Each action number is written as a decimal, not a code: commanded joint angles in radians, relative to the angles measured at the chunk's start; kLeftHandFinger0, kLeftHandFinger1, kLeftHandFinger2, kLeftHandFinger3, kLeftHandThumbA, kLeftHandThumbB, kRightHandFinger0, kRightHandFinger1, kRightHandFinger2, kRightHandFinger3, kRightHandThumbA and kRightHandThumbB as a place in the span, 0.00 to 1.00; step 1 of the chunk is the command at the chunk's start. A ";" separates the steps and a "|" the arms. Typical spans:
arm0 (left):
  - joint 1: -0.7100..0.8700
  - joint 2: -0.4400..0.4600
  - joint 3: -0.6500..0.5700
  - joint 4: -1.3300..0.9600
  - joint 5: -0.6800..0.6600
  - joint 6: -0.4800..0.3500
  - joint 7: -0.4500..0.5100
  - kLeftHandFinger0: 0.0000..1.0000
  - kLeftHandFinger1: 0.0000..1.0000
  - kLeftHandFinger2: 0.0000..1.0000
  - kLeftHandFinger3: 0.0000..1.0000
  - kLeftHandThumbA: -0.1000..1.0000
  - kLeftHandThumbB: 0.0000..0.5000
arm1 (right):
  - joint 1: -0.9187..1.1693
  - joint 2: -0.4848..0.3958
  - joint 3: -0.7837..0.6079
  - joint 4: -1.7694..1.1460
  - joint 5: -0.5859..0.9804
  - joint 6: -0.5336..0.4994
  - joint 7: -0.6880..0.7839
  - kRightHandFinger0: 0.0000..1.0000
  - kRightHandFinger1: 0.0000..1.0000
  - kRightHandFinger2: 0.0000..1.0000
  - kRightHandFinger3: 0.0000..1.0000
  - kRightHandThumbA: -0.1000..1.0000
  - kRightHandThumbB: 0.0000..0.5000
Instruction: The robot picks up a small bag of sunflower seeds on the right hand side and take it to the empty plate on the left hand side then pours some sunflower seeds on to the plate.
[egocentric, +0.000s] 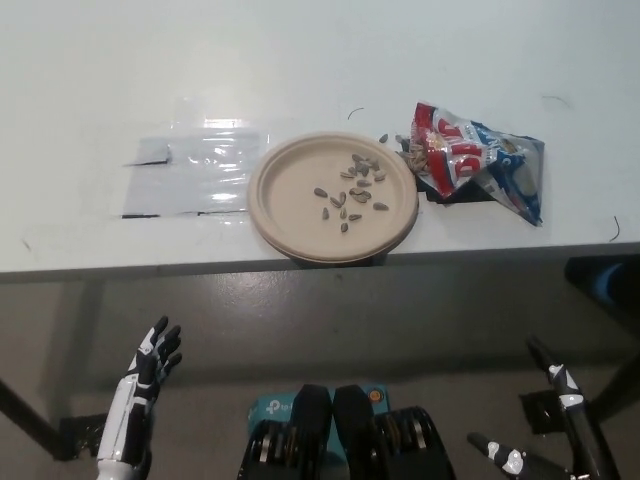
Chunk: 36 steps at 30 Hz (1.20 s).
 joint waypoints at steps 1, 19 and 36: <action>0.013 0.015 0.005 -0.023 -0.025 -0.056 0.001 1.00 1.00 1.00 1.00 1.00 0.41 | 0.012 -0.004 0.011 -0.004 0.033 -0.087 -0.080 1.00 1.00 1.00 1.00 1.00 0.50; 0.016 0.000 0.002 0.010 -0.024 -0.078 0.015 1.00 1.00 1.00 1.00 1.00 0.46 | -0.013 -0.048 0.062 0.007 0.064 -0.087 -0.104 1.00 1.00 1.00 1.00 1.00 0.48; -0.004 -0.013 -0.001 0.001 -0.023 -0.057 0.020 1.00 1.00 1.00 1.00 1.00 0.43 | -0.035 -0.072 0.060 -0.012 0.077 -0.087 -0.090 1.00 1.00 1.00 1.00 1.00 0.49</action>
